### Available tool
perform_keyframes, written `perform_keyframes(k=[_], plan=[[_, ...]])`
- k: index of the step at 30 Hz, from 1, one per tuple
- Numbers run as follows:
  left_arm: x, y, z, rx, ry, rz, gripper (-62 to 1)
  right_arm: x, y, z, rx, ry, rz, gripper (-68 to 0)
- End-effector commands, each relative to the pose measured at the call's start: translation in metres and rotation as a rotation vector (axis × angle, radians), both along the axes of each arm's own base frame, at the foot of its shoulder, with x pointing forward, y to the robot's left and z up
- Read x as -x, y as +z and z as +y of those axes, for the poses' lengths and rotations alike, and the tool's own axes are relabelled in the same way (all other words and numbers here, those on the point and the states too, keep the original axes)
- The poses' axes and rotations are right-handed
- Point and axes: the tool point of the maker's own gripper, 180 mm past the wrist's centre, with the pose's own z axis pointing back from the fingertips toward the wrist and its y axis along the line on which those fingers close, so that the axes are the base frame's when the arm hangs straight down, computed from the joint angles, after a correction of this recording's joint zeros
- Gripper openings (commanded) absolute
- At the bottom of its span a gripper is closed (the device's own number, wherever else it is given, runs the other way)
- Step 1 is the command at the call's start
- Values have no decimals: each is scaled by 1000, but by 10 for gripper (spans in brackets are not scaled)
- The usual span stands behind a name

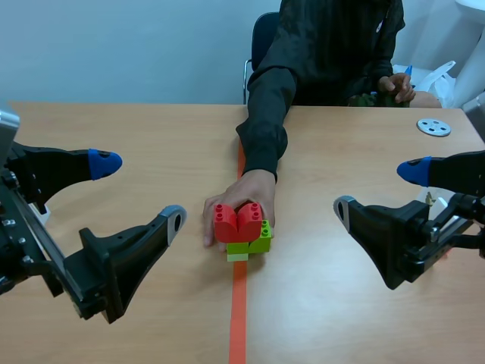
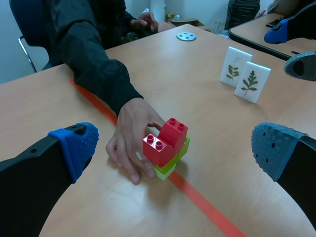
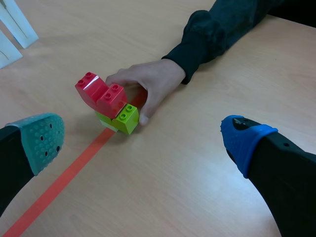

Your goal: Sort the leaf by its shape. The table is split by an orange tape line. A compound leaf with several leaflets goes to the left side, a simple leaf with one blade goes to the right side. Return to the home posture when a red brick is placed on the table.

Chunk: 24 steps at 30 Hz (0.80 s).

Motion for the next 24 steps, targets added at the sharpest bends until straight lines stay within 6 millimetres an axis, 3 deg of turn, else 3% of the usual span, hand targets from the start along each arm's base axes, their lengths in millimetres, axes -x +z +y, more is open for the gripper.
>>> perform_keyframes(k=[1, 24], plan=[[0, 8, 0, 32, 3, -22, 14, -5, 7, -6, -2, -12, -25, 4], [1, 5, 0, 22, -5, -9, 14, -5, 7, -6, -2, -12, -25, 4]])
